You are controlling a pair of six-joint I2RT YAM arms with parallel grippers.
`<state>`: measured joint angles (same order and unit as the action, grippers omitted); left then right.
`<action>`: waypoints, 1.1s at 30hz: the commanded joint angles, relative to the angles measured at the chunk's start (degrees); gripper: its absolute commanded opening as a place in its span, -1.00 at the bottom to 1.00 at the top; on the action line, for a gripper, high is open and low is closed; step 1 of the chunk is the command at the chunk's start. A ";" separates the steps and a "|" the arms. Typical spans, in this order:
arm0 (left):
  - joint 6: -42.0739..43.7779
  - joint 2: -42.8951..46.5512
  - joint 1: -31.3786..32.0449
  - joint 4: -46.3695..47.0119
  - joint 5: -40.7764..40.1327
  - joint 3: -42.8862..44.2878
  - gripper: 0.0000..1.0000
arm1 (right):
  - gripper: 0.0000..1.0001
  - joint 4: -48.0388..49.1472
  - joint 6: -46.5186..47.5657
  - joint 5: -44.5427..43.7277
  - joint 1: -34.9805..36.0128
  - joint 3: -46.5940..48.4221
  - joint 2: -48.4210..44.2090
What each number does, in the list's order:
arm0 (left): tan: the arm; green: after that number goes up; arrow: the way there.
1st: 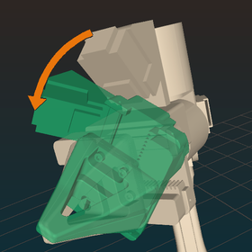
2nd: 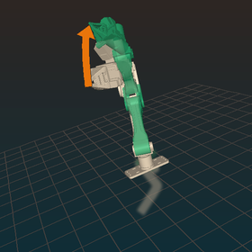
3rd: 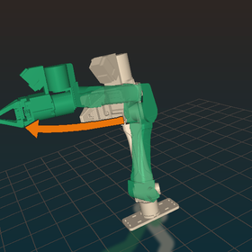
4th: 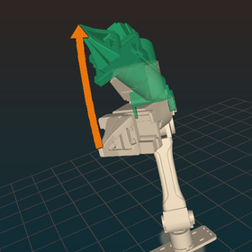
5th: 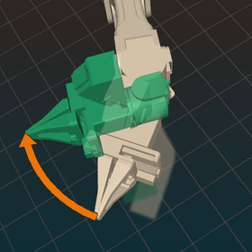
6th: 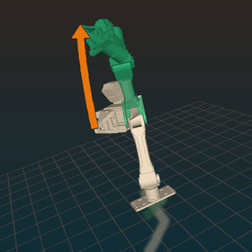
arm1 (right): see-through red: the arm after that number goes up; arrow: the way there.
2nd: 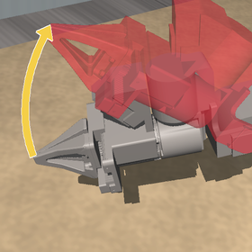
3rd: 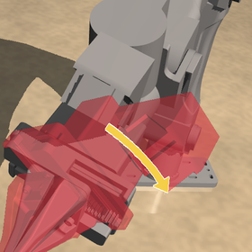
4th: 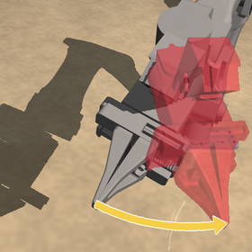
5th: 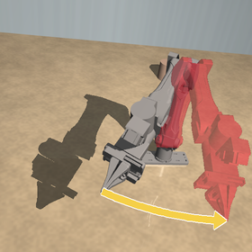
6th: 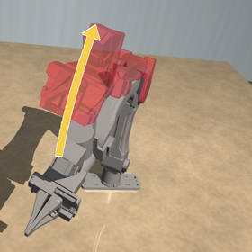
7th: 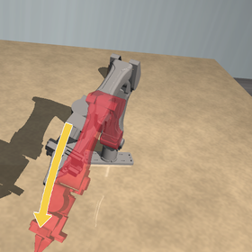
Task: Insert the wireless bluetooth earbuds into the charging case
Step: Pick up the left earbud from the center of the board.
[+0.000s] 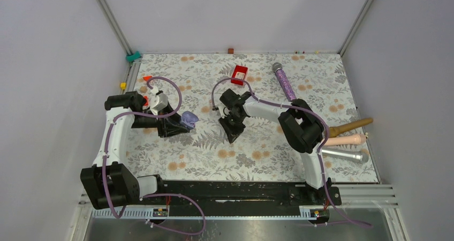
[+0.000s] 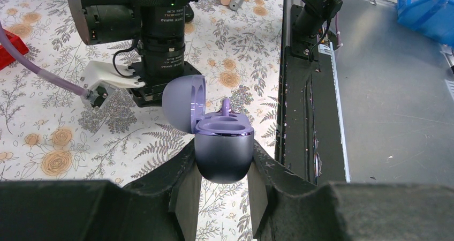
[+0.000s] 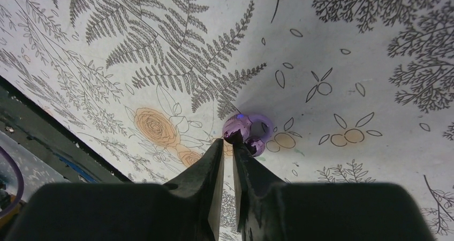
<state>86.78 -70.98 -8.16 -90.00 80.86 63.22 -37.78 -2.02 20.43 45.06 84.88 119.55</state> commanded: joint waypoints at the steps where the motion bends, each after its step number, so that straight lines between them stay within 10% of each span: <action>1: 2.17 0.26 -0.27 -2.22 3.26 0.15 -1.00 | -0.62 0.82 -1.98 -1.41 0.46 3.08 0.87; 18: 2.28 0.36 -0.27 -2.21 3.16 0.01 -1.00 | -0.58 -4.14 4.73 7.03 -0.56 9.81 -5.52; 33: 2.44 -0.06 -0.27 -2.24 3.18 -0.11 -1.00 | -0.54 -9.71 9.83 2.85 -6.26 19.78 7.88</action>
<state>87.07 -70.98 -8.16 -90.00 80.86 63.20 -44.01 5.52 24.80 38.11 102.59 124.79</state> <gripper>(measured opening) 0.324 0.227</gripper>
